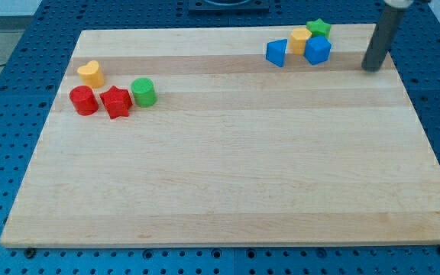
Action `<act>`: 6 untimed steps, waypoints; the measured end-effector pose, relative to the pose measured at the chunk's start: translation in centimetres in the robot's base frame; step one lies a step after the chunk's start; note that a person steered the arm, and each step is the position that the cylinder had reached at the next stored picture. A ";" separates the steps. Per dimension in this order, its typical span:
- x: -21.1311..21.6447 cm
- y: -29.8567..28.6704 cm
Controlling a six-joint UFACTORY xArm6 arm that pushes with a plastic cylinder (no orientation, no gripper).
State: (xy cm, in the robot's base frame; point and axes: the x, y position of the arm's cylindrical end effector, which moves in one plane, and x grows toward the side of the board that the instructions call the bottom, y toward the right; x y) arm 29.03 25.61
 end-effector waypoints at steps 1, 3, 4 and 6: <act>-4.8 -0.4; -7.2 -5.6; -6.8 -10.5; -7.3 -9.1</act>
State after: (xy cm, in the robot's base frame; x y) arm 21.69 16.49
